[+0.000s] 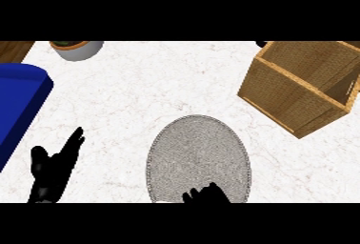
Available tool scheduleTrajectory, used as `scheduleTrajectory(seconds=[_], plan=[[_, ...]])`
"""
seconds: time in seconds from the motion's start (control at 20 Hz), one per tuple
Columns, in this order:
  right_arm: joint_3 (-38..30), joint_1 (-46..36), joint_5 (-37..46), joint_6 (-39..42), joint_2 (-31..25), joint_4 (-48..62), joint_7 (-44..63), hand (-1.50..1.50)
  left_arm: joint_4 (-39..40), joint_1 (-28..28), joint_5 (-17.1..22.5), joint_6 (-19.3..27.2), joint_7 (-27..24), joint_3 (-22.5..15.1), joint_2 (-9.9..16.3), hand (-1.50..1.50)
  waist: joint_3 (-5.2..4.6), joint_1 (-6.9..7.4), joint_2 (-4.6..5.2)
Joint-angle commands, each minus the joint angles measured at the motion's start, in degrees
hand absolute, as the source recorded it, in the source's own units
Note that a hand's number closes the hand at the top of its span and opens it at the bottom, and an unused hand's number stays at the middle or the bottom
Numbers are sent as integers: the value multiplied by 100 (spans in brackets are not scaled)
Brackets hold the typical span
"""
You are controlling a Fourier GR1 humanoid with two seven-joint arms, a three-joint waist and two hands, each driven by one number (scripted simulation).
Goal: Pick the tomato from the placemat and place it in the basket
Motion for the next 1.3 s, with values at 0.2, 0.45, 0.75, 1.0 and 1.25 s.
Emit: scheduleTrajectory(seconds=[0.2,0.45,0.75,1.0,1.25], plan=[[388,449,293,-1209,-2810,-1963,-2065,150,174,385,30,120,261,-79,-171,0,-54,-182,67],[-174,1515,-1559,-2209,-2268,-3161,-2346,150,106,439,109,66,186,149,-4,0,-28,-276,207],[-1299,1790,-2652,-2686,-2721,-4725,-2545,150,1,434,133,5,295,118,8,0,-56,-203,206],[-2273,1857,-3071,-2888,-2918,-4800,-2527,150,-1,516,-15,53,213,-53,-114,0,-72,-213,214],[-3216,1713,-3849,-2883,-2853,-4572,-2323,150,-57,480,26,-72,176,38,6,0,-80,-98,226]])
